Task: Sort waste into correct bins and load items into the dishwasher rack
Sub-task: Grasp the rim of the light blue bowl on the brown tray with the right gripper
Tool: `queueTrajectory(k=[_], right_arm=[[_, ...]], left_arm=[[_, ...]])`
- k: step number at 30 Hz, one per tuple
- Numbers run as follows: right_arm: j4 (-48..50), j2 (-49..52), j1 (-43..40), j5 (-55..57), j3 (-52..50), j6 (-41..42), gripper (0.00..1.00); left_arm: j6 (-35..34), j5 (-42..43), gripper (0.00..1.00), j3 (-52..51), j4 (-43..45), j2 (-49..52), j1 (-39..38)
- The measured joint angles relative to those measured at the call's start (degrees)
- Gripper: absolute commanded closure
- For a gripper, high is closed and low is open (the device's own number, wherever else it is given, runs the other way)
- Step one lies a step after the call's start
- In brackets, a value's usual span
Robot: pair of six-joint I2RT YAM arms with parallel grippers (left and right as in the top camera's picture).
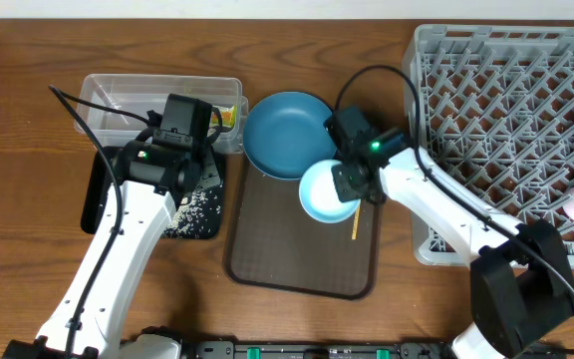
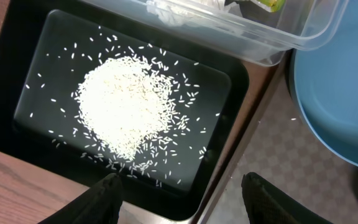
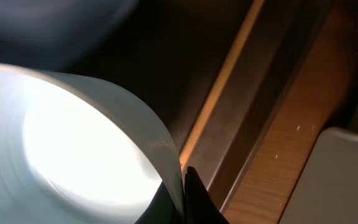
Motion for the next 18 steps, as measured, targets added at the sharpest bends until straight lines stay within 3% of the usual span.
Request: queueTrajectory(k=[7, 11, 18], right_arm=[[3.98, 0.00, -0.02, -0.11, -6.54, -0.15, 0.98], [4.98, 0.00, -0.04, -0.22, -6.86, -0.26, 0.85], [4.68, 0.00, -0.04, -0.26, -7.43, -0.63, 0.85]], left_arm=[[0.00, 0.00, 0.36, 0.00, 0.00, 0.00, 0.00], [0.00, 0.00, 0.36, 0.00, 0.00, 0.00, 0.00], [0.00, 0.00, 0.36, 0.00, 0.00, 0.00, 0.00]])
